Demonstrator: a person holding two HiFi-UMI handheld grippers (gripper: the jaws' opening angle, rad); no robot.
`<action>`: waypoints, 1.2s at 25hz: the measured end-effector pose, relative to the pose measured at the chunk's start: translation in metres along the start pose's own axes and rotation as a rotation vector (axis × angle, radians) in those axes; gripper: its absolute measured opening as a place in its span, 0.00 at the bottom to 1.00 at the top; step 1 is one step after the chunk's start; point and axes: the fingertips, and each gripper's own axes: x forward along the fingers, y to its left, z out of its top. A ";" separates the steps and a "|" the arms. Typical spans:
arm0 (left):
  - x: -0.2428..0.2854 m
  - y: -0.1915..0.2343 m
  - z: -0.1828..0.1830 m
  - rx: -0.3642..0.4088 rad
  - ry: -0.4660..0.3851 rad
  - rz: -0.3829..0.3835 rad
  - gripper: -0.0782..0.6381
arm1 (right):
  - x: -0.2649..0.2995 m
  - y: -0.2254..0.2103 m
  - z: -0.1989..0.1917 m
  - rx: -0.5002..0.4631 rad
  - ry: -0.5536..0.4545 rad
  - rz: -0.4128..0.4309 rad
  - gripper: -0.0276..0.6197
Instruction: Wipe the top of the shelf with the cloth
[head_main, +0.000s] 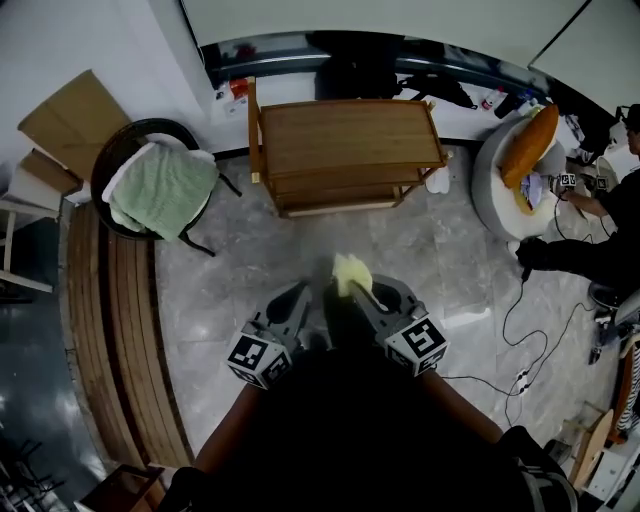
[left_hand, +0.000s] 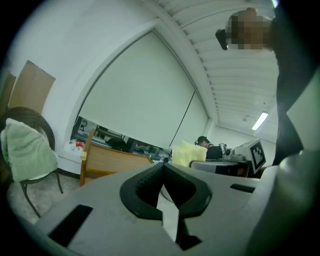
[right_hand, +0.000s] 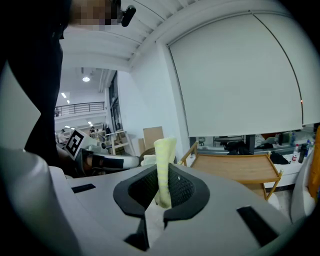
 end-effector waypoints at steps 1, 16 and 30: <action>0.008 0.007 0.002 0.002 0.012 0.008 0.12 | 0.008 -0.007 0.001 0.002 0.003 0.005 0.11; 0.164 0.106 0.064 -0.022 0.163 0.206 0.12 | 0.145 -0.167 0.072 0.027 0.003 0.193 0.11; 0.225 0.200 0.123 -0.063 0.152 0.317 0.12 | 0.252 -0.238 0.102 0.012 0.033 0.212 0.11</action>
